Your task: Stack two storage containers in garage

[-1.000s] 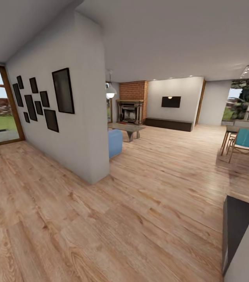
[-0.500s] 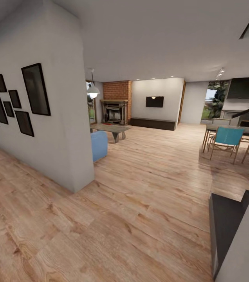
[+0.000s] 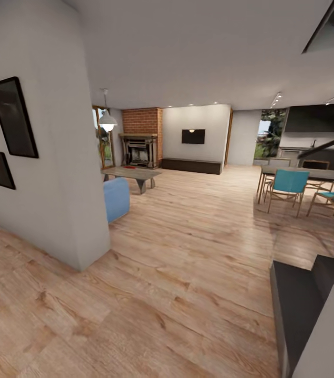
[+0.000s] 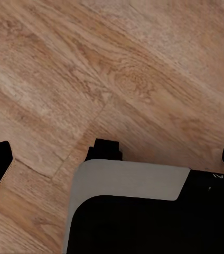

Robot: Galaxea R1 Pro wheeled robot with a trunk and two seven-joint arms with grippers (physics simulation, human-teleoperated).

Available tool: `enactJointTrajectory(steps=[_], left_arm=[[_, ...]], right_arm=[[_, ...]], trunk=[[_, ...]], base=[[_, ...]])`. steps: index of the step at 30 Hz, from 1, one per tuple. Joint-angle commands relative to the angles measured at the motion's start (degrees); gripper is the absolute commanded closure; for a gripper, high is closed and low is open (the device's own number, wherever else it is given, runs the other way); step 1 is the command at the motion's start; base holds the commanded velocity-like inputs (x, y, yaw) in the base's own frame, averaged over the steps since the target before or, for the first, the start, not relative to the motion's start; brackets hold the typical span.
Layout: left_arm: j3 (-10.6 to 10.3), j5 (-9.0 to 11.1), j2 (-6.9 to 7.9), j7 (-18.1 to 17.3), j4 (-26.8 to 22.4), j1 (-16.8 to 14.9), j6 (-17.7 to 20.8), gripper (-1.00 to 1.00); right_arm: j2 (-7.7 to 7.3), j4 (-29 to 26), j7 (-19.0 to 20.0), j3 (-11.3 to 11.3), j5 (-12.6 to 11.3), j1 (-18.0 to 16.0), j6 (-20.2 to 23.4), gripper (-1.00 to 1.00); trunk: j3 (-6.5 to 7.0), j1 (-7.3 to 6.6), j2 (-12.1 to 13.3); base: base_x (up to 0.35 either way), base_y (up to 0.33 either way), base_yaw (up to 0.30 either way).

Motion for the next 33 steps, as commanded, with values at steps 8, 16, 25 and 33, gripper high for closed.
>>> enactJointTrajectory(steps=[8,16,25,33], left_arm=[[-0.4,0.5,0.0,0.1,0.0,0.0,0.0,-1.0],[-0.4,0.5,0.0,0.1,0.0,0.0,0.0,-1.0],[-0.4,0.5,0.0,0.1,0.0,0.0,0.0,-1.0],[-0.4,0.5,0.0,0.1,0.0,0.0,0.0,-1.0]], right_arm=[[0.08,0.2,0.0,0.5,-0.5,-0.1,-0.3,-1.0],[0.12,0.2,0.0,0.5,-0.5,-0.1,-0.3,-1.0],[0.12,0.2,0.0,0.5,-0.5,-0.1,-0.3,-1.0],[0.12,0.2,0.0,0.5,-0.5,-0.1,-0.3,-1.0]], trunk=[[-0.06,0.03,0.0],[-0.06,0.03,0.0],[-0.06,0.03,0.0],[-0.06,0.03,0.0]], base=[[0.321,0.0,-0.003],[0.321,0.0,0.0],[0.321,0.0,0.0],[0.321,0.0,0.0]])
